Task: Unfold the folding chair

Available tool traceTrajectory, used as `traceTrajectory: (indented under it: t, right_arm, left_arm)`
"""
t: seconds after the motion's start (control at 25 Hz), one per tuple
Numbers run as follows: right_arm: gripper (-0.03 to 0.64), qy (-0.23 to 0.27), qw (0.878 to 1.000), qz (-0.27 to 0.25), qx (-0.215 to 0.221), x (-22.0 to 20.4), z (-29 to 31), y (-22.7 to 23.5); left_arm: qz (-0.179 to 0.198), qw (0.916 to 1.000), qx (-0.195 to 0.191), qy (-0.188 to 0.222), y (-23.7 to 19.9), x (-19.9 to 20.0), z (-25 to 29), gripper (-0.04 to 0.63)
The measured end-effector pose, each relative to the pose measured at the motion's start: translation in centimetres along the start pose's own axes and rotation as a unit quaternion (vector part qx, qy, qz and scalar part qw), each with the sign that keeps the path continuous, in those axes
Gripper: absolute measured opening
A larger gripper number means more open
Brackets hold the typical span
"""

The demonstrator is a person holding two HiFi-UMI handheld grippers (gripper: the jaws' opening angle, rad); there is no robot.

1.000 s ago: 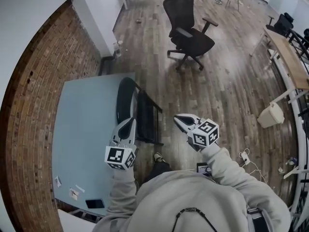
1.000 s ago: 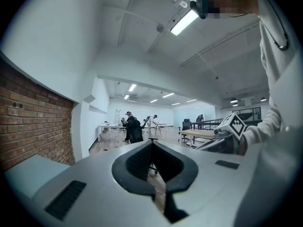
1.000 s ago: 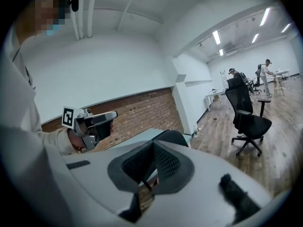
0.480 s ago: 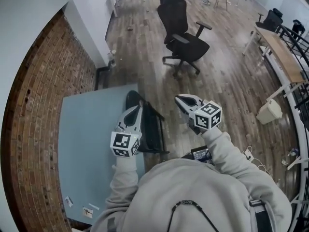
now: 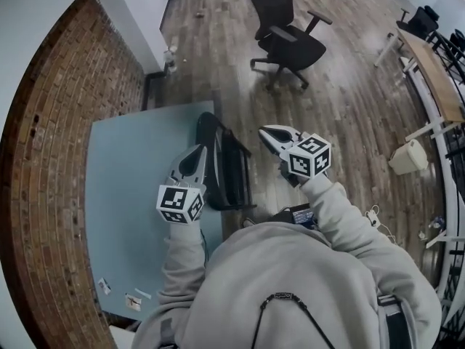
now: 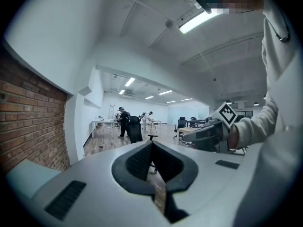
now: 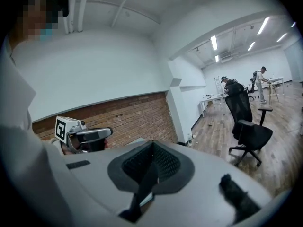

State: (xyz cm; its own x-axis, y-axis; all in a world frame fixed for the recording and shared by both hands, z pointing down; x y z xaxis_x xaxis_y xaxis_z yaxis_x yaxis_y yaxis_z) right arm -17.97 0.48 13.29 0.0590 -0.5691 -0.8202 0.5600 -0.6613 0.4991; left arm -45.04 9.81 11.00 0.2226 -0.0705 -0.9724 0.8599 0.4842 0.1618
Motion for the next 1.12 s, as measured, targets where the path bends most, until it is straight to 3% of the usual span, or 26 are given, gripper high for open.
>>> traceTrajectory:
  t: [0.12,0.24,0.28,0.36,0.44,0.52,0.64,0.76,0.84,0.96,1.04,1.12]
  right_arm:
    - [0.006,-0.032,0.999,0.015,-0.015,-1.9,3.0,1.6]
    - [0.024,-0.091,0.995,0.04,-0.003,-5.3,7.1,2.9]
    - [0.067,-0.116,0.992,0.044,0.003,-6.6,8.5,3.1]
    - [0.153,-0.165,0.985,0.055,0.001,-9.3,11.3,3.8]
    - [0.191,-0.207,0.974,0.085,-0.016,-12.4,13.9,5.0]
    - [0.214,-0.252,0.959,0.127,-0.032,-15.9,16.4,6.6]
    - [0.264,-0.313,0.931,0.178,-0.055,-21.5,19.6,9.1]
    - [0.288,-0.341,0.912,0.207,-0.1,-25.7,22.0,12.2]
    - [0.29,-0.352,0.899,0.234,-0.115,-27.9,23.4,13.4]
    - [0.29,-0.371,0.888,0.244,-0.119,-30.6,25.4,13.8]
    - [0.29,-0.381,0.885,0.238,-0.123,-32.0,26.4,13.7]
    - [0.288,-0.385,0.883,0.233,-0.137,-33.0,27.3,14.3]
  left_arm:
    - [-0.018,0.9992,0.015,-0.033,-1.2,-3.0,0.8,0.006]
    - [-0.051,0.9979,0.013,-0.037,-2.3,-5.5,1.1,0.036]
    - [-0.061,0.997,0.013,-0.046,-2.7,-6.4,1.3,0.061]
    - [-0.073,0.9937,0.008,-0.085,-3.3,-8.4,2.0,0.184]
    - [-0.078,0.9878,0.005,-0.135,-3.6,-10.7,2.9,0.273]
    - [-0.095,0.981,0.009,-0.169,-4.0,-12.8,3.7,0.331]
    - [-0.136,0.9693,0.013,-0.205,-4.5,-15.7,4.9,0.366]
    - [-0.152,0.9551,0.001,-0.255,-4.5,-18.5,6.4,0.4]
    - [-0.177,0.9481,-0.011,-0.264,-4.1,-19.6,6.9,0.402]
    - [-0.208,0.931,-0.028,-0.298,-3.3,-21.5,6.9,0.401]
    - [-0.196,0.9163,-0.038,-0.347,-2.7,-22.8,6.8,0.4]
    - [-0.196,0.9081,-0.04,-0.368,-2.5,-23.7,7.3,0.399]
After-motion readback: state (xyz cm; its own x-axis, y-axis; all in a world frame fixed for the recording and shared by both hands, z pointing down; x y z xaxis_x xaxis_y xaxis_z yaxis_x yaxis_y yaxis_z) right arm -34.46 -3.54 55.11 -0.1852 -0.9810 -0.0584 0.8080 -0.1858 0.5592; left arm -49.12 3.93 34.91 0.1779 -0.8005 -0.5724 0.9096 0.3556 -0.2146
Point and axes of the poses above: the fingertips, and each gripper's own axes: z forward along the fingers, y to its right, x out of its top, the point moved 10 cm from there along -z, backward along the fingers, and after that the axes turned 13 degrees about z, right-handed, at the moved point
